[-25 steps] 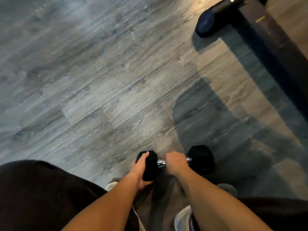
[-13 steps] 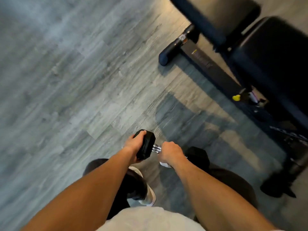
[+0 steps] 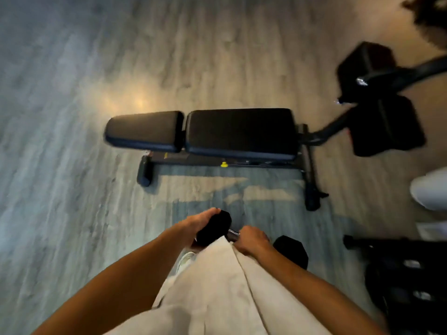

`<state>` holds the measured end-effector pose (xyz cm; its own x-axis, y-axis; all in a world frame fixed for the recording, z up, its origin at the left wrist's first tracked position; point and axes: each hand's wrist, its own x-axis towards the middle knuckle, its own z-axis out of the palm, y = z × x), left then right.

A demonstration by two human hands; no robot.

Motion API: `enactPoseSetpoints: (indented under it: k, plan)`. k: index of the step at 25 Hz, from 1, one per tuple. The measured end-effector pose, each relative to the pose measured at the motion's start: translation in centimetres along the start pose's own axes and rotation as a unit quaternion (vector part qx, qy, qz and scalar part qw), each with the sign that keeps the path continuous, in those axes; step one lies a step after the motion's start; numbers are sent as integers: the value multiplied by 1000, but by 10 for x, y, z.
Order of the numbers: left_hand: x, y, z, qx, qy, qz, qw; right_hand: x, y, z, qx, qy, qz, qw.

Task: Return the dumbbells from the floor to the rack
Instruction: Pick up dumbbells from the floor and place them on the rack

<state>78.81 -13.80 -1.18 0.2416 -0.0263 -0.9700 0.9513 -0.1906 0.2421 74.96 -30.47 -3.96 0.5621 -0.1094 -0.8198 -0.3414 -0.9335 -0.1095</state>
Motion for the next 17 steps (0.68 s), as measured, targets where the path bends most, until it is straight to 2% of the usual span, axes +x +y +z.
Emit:
enactPoseSetpoints:
  k: [2,4,7,9,11,17]
  plan:
    - [-7,12,36,94,-49,39,994,-24,35,9,82,38,62,994]
    - [-15,15,69,200,-94,67,973,-47,59,23,140,57,116,982]
    - [-41,-1,129,301,-160,77,937,-98,95,58,249,72,203,944]
    - [-60,-28,170,409,-188,96,888,-135,112,92,320,98,253,908]
    - [-79,-63,206,514,-202,110,826,-170,121,133,413,106,303,852]
    - [-136,-190,297,716,-221,96,655,-261,162,247,597,118,390,691]
